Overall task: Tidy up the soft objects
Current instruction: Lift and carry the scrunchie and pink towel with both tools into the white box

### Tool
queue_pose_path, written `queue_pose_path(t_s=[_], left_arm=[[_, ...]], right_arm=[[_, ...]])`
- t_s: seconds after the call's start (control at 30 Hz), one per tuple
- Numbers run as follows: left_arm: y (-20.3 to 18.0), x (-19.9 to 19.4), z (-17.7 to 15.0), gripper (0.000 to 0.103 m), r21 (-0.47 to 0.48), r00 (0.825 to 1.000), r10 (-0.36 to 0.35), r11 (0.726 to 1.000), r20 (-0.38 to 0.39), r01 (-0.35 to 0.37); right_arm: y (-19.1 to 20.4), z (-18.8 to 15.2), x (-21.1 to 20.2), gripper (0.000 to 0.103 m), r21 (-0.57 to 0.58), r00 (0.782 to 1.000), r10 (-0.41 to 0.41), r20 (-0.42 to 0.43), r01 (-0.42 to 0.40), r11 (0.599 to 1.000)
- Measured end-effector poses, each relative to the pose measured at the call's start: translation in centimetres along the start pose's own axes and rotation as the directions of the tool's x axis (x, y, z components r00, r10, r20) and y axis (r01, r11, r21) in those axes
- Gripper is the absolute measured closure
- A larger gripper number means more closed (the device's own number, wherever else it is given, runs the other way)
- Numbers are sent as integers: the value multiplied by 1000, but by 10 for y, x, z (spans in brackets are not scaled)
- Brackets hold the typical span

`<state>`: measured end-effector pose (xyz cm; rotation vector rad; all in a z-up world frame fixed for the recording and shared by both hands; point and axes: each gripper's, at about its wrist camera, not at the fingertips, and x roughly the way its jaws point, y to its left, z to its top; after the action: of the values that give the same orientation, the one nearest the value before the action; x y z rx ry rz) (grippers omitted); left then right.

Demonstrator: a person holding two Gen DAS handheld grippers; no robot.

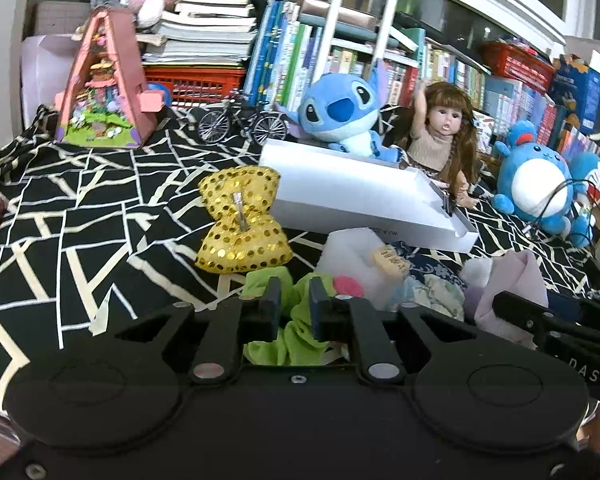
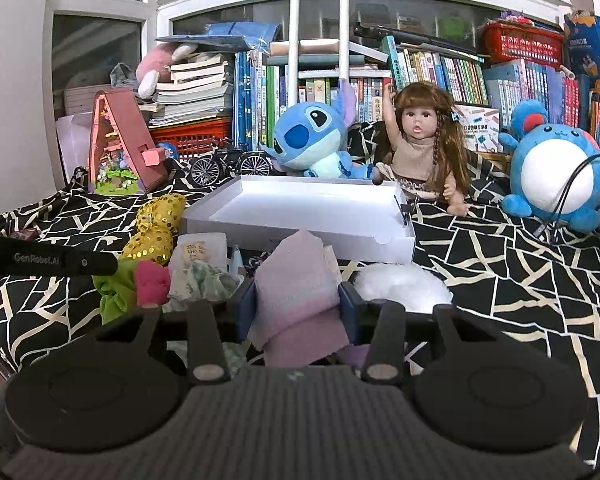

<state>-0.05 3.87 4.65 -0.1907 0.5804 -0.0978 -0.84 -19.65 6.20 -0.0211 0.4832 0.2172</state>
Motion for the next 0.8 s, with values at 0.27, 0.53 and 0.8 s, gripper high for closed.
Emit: queue_pose_path(t_s=[0.27,0.53,0.8], left_arm=[[6,12,-6,30,-57,1000,21,998,-22,-22],[4,31,-9,15,-109,999,14,994,-46,-18],[11,38,-9,63,-176,995,-72,983,-75,58]], right_arm=[[0,-2,2,54,14,1000,-7,-12,7,1000],[-1,-3,6,53,15,1000,-11,-24,11,1000],[2,-2,4,53,11,1000,0,-17,0,1000]])
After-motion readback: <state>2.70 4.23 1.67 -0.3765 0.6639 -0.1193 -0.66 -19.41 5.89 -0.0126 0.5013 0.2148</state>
